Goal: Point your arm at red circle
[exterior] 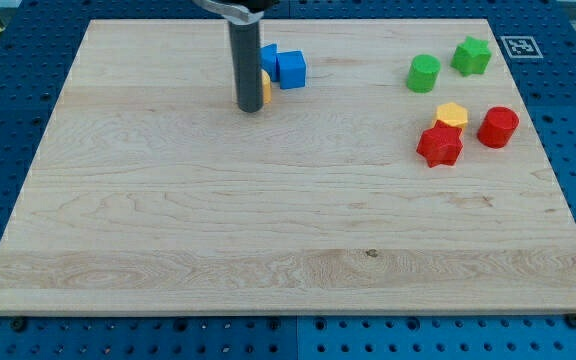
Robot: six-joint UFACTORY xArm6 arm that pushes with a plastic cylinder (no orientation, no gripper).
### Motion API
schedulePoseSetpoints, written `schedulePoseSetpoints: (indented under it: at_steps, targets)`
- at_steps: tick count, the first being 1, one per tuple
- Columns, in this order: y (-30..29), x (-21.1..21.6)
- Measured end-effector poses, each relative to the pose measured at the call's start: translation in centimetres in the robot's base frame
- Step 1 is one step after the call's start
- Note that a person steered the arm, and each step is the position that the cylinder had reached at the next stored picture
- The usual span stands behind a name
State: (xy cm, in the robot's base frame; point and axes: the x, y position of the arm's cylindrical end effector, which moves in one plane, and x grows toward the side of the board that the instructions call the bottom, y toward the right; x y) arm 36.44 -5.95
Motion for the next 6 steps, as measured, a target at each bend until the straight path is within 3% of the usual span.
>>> schedulePoseSetpoints:
  at_steps: [1, 2, 3, 6]
  targets:
    - [1.3, 0.4]
    - [7.3, 2.4]
    - [9.2, 1.9]
    - [0.3, -0.8]
